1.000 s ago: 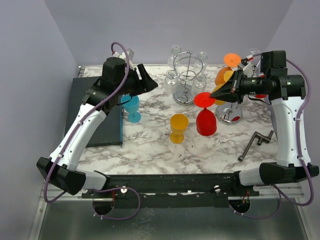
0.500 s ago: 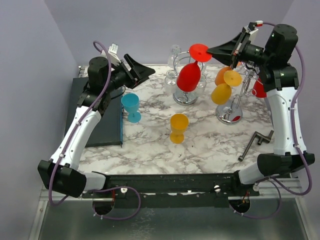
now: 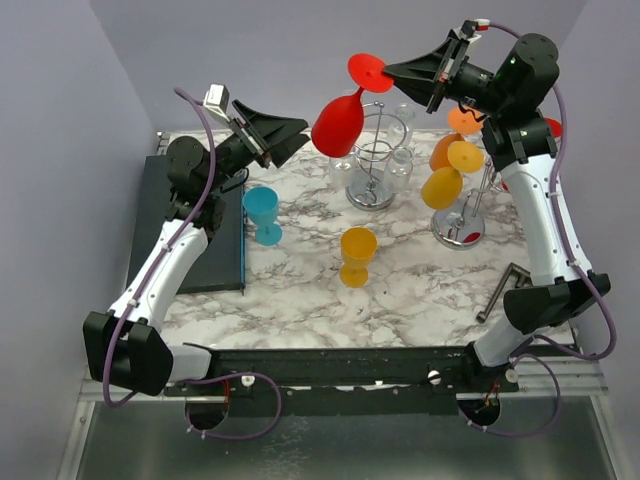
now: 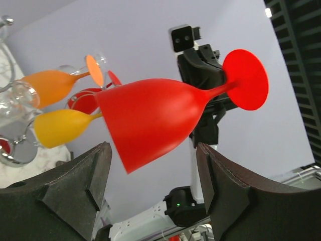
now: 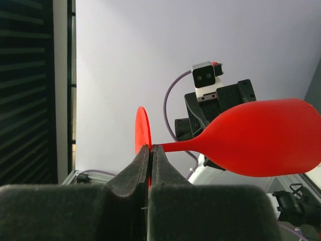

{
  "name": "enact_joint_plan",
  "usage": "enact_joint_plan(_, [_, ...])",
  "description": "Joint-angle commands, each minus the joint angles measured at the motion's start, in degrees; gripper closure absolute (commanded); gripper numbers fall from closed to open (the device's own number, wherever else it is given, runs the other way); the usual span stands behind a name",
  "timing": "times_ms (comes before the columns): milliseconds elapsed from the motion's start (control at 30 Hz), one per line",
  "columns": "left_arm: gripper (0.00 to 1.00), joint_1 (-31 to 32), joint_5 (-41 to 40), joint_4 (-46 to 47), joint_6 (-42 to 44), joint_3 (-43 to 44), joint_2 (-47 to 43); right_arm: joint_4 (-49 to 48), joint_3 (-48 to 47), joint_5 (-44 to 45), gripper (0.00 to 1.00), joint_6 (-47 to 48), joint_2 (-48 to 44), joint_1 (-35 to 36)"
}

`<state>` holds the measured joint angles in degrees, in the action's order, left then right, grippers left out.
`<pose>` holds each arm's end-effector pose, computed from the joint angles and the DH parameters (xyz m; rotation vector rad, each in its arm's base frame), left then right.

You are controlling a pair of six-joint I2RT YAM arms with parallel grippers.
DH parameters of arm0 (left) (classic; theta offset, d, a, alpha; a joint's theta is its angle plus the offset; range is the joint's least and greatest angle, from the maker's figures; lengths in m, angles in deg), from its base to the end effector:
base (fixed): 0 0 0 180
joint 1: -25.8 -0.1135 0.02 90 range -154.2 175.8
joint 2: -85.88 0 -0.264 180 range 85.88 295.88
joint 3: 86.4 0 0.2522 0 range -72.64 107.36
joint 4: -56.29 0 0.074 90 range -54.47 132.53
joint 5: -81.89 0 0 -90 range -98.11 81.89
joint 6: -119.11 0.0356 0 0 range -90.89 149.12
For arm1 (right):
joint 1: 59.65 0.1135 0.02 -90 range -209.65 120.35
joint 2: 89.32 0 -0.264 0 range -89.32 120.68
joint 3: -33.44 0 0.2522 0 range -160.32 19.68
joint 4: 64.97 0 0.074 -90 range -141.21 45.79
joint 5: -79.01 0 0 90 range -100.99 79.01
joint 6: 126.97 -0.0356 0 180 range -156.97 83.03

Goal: Take the wine glass off the wine glass rack
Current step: Place the wine glass at the center of the board.

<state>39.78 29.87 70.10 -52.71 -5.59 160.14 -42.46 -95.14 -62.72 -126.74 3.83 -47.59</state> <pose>0.2806 -0.0924 0.4319 -0.2031 1.5229 -1.7867 0.3204 0.0970 0.5448 0.2363 1.7875 1.9716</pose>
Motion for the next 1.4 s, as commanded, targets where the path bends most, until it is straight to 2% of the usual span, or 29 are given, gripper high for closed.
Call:
enact_joint_plan(0, [0.25,-0.26,2.14,9.81,-5.04,-0.36,1.12,-5.3,-2.8,1.96,0.99,-3.1,1.85,2.73])
enact_joint_plan(467, [0.26,-0.18,2.62,15.95,-9.81,-1.74,1.21,-12.82,1.84,2.77,1.0,-7.06,1.69,3.66])
enact_joint_plan(700, [0.33,-0.18,2.72,29.38,-19.87,-3.26,3.26,-19.1,3.28,3.04,0.99,-10.6,3.2,4.92])
enact_joint_plan(867, [0.4,-0.18,2.17,32.68,-22.77,-3.06,3.52,-21.58,4.02,3.34,0.99,-12.04,4.03,5.47])
enact_joint_plan(1100, [0.6,-0.18,1.62,34.17,-24.61,-3.06,3.16,-23.66,6.57,4.3,0.99,-12.22,4.1,5.58])
enact_joint_plan(1200, [0.77,-0.17,1.33,34.19,-24.57,-3.24,2.83,-20.37,6.01,5.18,0.99,-9.31,4.04,5.61])
enact_joint_plan(1367, [0.99,-0.16,1.73,33.5,-23.71,-3.06,2.31,-11.79,7.26,9.08,0.99,-0.22,1.25,5.55])
